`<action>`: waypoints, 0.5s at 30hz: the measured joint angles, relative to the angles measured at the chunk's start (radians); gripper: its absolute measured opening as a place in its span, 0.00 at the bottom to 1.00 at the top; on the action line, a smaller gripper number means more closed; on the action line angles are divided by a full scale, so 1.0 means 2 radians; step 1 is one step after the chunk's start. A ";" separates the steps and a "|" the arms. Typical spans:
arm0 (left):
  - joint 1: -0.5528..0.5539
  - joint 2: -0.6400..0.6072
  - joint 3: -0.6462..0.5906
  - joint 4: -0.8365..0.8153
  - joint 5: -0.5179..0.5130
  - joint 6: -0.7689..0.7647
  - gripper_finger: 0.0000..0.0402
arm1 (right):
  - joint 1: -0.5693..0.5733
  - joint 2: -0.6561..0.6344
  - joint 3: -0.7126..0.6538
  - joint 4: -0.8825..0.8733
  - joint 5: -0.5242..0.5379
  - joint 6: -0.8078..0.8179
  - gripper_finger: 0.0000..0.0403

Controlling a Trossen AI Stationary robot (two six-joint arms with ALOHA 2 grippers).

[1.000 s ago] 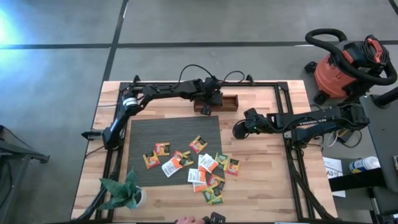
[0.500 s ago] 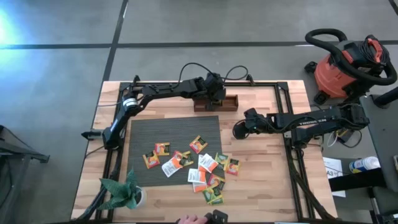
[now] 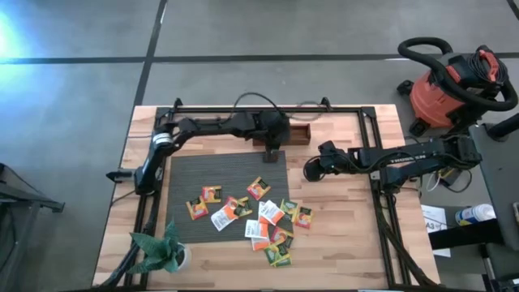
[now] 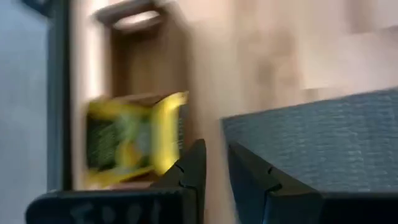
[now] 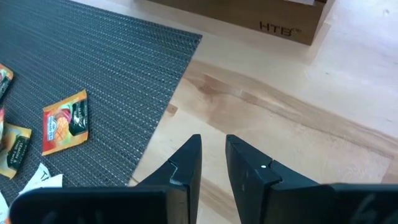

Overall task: Pick & Place Tea
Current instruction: Put the yellow tea bag into the middle section of the wooden organizer

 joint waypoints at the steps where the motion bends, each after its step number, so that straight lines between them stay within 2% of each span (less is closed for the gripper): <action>1: -0.010 -0.002 -0.004 0.004 0.012 0.008 0.15 | 0.000 0.000 0.000 0.000 0.000 0.000 0.18; 3: -0.030 -0.008 -0.012 0.012 0.040 0.027 0.15 | 0.000 0.000 0.000 0.000 0.000 0.000 0.18; 5: -0.046 -0.004 -0.027 0.027 0.046 0.047 0.15 | 0.000 0.000 -0.001 0.000 0.000 0.000 0.18; 9: -0.052 0.014 -0.066 0.080 0.009 0.057 0.15 | 0.001 0.000 -0.001 0.000 0.000 0.002 0.18; 15: -0.035 0.009 -0.073 0.122 -0.007 0.046 0.15 | 0.002 0.000 -0.001 0.000 -0.007 0.004 0.18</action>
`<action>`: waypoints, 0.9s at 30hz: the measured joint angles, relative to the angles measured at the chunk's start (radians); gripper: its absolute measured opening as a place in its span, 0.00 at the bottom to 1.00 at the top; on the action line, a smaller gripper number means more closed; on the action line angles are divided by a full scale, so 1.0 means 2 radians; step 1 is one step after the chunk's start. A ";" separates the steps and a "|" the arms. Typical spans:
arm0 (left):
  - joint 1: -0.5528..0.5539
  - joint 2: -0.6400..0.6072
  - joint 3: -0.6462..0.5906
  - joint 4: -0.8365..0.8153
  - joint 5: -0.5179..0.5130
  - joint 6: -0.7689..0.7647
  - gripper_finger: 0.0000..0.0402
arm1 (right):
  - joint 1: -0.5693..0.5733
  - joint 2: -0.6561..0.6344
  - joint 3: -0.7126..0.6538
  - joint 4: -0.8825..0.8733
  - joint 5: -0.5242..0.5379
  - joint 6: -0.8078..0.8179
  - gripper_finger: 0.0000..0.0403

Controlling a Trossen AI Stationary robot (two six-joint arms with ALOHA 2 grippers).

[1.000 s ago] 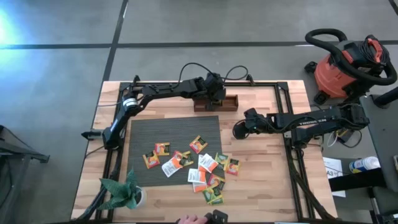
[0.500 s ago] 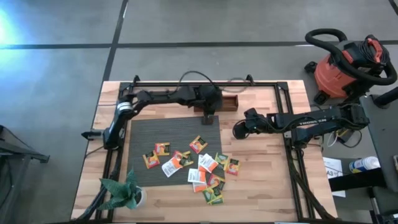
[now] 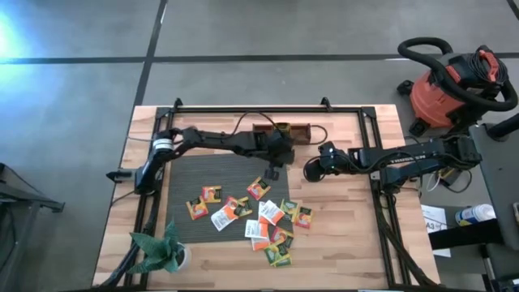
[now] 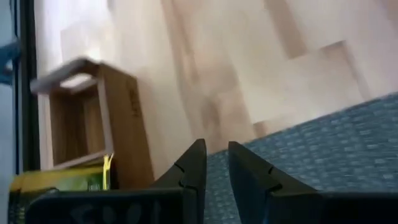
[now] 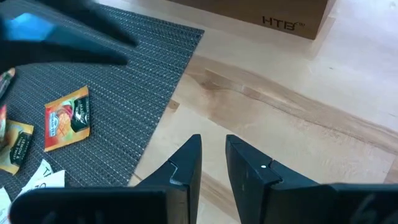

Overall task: Pick & Place Tea
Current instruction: Put the yellow tea bag into the middle section of the wooden organizer

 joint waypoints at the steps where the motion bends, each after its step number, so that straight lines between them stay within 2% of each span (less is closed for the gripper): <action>1: 0.005 0.002 -0.001 0.004 -0.001 0.000 0.15 | 0.000 0.000 0.000 0.000 -0.001 0.000 0.18; 14: 0.070 0.002 -0.001 0.028 0.008 -0.001 0.15 | 0.000 0.000 0.000 0.000 -0.001 0.000 0.18; 23: 0.075 0.002 0.004 0.030 0.007 0.011 0.15 | 0.000 0.000 -0.008 0.000 -0.001 0.005 0.18; 27: 0.065 -0.001 0.017 0.030 0.046 0.010 0.15 | 0.000 0.000 -0.012 0.000 -0.001 0.014 0.18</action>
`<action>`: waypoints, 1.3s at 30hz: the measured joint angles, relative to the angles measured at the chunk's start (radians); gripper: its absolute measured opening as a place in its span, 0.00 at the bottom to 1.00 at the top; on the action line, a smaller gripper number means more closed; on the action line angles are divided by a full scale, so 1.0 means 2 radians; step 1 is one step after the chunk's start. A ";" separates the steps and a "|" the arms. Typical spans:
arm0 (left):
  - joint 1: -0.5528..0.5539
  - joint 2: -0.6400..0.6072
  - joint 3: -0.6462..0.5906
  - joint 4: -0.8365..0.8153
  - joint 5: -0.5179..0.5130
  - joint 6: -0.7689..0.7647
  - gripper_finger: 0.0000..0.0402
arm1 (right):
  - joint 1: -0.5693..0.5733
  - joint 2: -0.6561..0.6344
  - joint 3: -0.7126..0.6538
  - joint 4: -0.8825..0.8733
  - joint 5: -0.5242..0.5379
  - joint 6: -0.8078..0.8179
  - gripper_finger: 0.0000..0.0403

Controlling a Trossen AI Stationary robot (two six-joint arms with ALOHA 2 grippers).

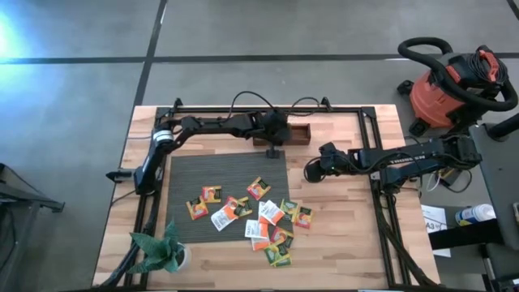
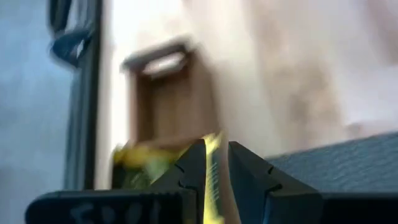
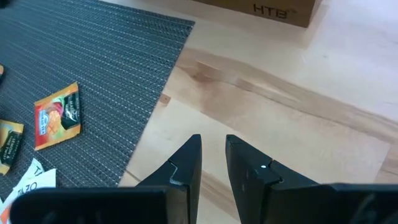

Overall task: Pick & Place Tea
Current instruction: Put the yellow tea bag into the middle section of the wooden organizer

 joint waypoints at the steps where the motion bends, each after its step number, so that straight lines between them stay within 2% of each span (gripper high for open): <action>1: -0.004 0.000 0.001 -0.001 0.010 0.000 0.15 | 0.000 0.000 -0.001 0.000 0.000 0.002 0.18; 8: -0.010 0.021 -0.001 -0.035 0.016 0.000 0.14 | 0.000 0.000 -0.006 0.000 0.000 0.010 0.18; 29: 0.050 0.028 0.003 0.003 -0.039 -0.007 0.13 | 0.000 0.000 -0.008 0.001 0.000 0.013 0.18; 39: 0.047 0.022 0.004 0.007 -0.056 -0.018 0.13 | 0.000 0.000 -0.008 0.001 0.000 0.017 0.18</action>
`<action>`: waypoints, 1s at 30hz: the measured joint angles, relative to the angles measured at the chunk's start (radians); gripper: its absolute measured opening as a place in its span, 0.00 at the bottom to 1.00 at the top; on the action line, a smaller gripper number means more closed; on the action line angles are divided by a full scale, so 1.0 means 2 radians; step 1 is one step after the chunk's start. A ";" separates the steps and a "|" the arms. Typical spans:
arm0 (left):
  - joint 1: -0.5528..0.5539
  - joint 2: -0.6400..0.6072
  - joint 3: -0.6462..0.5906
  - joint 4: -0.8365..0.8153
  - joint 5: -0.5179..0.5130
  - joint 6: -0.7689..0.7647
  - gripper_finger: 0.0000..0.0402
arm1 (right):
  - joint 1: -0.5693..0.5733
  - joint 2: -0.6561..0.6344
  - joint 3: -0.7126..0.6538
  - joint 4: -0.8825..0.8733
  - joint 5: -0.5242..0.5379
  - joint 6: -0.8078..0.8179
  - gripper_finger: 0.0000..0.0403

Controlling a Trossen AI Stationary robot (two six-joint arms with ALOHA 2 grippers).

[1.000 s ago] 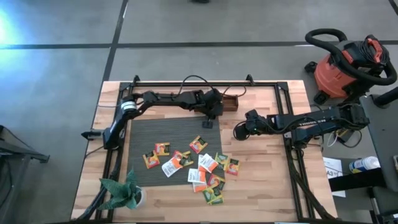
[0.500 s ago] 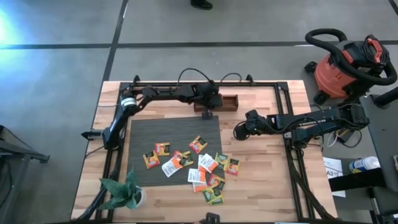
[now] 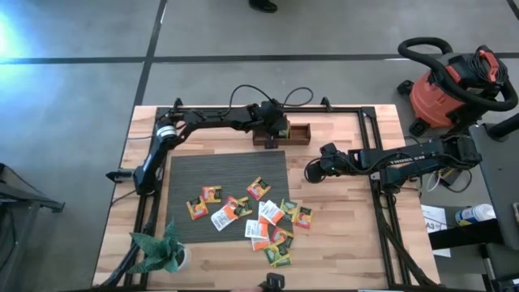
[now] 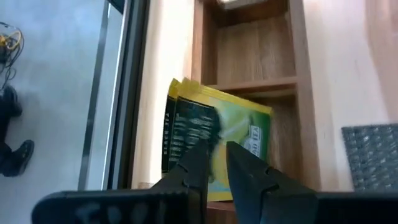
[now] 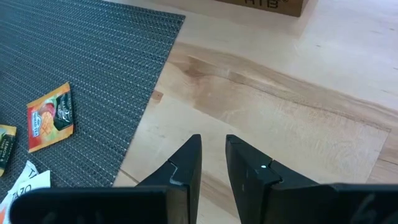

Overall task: Pick & Place Tea
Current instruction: Put the yellow tea bag into the middle section of the wooden organizer, then put the white tea bag into the left section of the wooden organizer

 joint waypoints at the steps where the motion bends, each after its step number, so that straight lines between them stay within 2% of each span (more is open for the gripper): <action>1: -0.002 -0.003 0.003 -0.002 0.000 -0.006 0.13 | 0.000 0.000 0.000 0.000 0.000 0.000 0.18; 8: -0.031 -0.020 0.009 -0.009 0.001 -0.034 0.13 | 0.000 0.000 0.000 0.000 -0.001 0.000 0.18; 16: -0.069 -0.049 0.003 -0.104 0.019 -0.093 0.13 | 0.000 0.000 -0.002 0.001 -0.018 -0.004 0.18; 24: -0.112 -0.055 0.001 -0.169 0.028 -0.109 0.13 | 0.000 0.002 -0.013 0.003 -0.079 -0.005 0.18; 30: -0.136 -0.060 -0.026 -0.185 0.028 -0.163 0.13 | 0.000 0.009 -0.015 0.034 -0.128 -0.041 0.18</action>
